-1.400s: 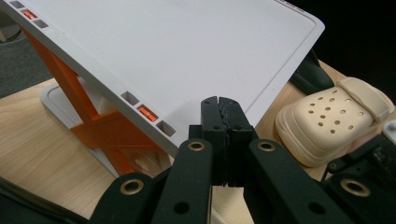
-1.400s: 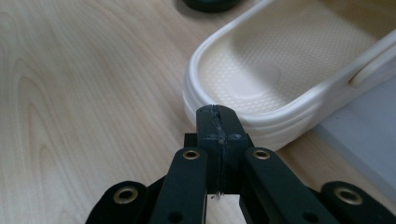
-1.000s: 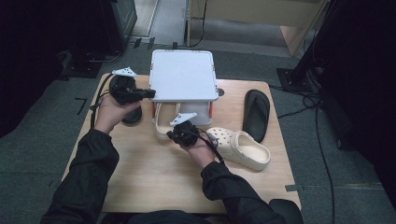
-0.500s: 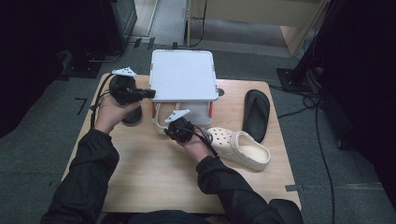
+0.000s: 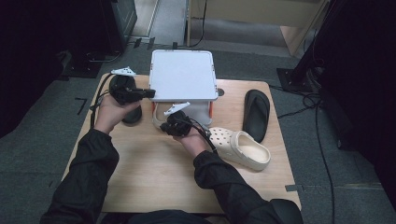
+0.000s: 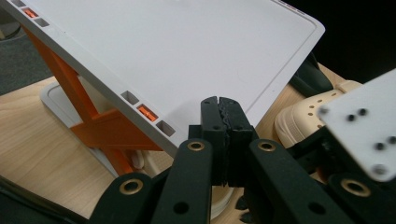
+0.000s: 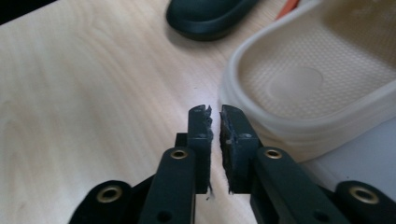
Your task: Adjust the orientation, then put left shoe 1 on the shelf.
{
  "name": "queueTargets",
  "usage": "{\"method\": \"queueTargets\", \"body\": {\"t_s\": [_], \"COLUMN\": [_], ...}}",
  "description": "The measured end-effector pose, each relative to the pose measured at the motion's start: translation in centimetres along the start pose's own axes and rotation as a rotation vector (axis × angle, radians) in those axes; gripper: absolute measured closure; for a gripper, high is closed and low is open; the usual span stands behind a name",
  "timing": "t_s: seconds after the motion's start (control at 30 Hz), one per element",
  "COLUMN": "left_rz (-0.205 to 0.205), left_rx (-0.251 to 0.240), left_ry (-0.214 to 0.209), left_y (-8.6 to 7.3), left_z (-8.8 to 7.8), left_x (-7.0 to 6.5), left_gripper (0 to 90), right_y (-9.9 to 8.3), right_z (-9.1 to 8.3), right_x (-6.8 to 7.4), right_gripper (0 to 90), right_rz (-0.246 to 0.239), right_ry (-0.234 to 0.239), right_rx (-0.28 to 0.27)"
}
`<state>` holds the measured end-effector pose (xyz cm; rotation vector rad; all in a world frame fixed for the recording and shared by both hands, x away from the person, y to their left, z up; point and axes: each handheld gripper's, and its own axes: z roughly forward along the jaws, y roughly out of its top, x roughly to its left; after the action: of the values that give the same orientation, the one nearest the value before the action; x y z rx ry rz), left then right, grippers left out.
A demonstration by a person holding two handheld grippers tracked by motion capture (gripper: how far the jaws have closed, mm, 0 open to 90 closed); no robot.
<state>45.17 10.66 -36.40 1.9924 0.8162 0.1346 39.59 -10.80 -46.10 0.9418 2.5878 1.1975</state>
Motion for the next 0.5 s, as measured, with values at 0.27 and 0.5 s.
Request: {"method": "queueTargets", "body": {"t_s": [0.27, 0.5], "left_rz": [-0.014, -0.005], "left_rx": [-0.004, -0.003], "left_ry": [-0.007, 0.005], "left_y": [0.0, 0.0], "left_z": [0.0, 0.0], "left_x": [0.0, -0.1], "left_gripper": [88.3, 85.5], "right_y": [-0.7, -0.9], "right_z": [-2.8, -5.5], "right_x": [0.1, -0.1], "right_gripper": [71.7, 68.7], "right_rz": [-0.008, -0.009], "right_ry": [0.066, 0.085], "right_rx": [-0.004, -0.046]}}
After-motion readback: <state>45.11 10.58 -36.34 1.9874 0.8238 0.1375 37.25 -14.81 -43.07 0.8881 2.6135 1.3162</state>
